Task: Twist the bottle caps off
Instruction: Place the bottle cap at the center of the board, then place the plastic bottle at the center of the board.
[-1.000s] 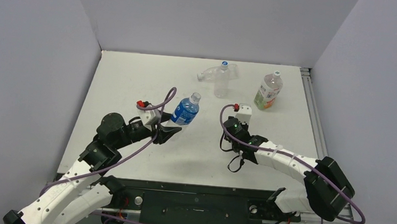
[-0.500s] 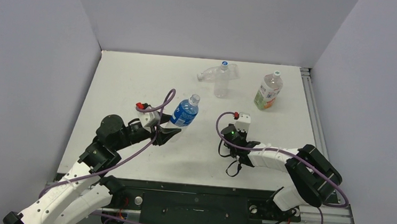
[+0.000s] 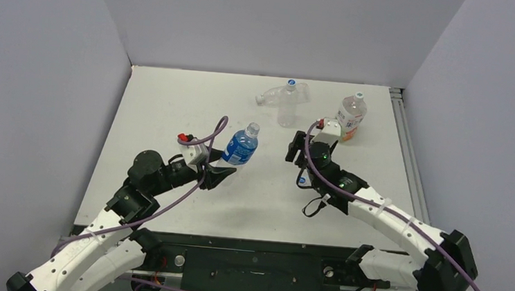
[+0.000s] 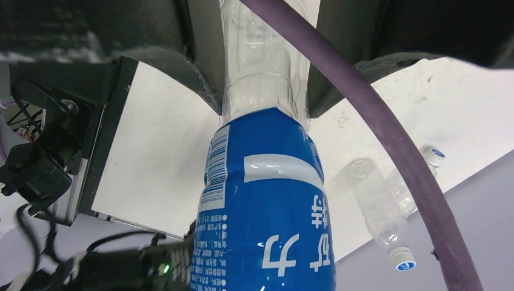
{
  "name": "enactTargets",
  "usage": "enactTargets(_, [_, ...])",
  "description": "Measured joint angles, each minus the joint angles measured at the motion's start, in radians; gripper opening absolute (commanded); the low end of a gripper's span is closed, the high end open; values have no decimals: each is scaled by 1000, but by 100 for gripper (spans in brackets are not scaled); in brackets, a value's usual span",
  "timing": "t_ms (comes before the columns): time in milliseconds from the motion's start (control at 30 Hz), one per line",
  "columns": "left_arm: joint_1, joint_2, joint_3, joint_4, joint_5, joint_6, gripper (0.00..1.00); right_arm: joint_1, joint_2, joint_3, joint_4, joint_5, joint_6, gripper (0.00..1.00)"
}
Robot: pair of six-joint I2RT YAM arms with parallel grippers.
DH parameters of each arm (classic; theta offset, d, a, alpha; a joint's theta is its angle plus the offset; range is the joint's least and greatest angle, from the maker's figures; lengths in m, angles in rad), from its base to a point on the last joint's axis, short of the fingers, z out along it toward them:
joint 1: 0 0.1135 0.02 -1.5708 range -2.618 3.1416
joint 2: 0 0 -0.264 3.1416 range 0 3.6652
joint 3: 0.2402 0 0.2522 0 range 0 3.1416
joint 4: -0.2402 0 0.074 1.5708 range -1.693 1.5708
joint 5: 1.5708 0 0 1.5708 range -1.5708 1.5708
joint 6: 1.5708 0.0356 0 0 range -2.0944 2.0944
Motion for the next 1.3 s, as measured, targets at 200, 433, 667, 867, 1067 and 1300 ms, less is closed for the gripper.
enactTargets(200, [2,2,-18,32,0,-21,0,-4,-189,146,-24,-268,-87,78])
enactTargets(433, [6,2,-35,55,0,-28,0,26,-216,257,114,-625,-69,81])
enactTargets(667, [6,5,-38,64,0,-29,0,121,-96,352,127,-709,-82,77])
enactTargets(867, [6,7,-38,66,0,-31,0,155,-43,369,128,-714,-92,49])
enactTargets(1067, [7,6,-38,69,4,-37,64,158,-36,383,111,-673,-112,0])
enactTargets(1300, [10,54,4,-26,-53,-84,97,166,31,468,24,-595,-185,0])
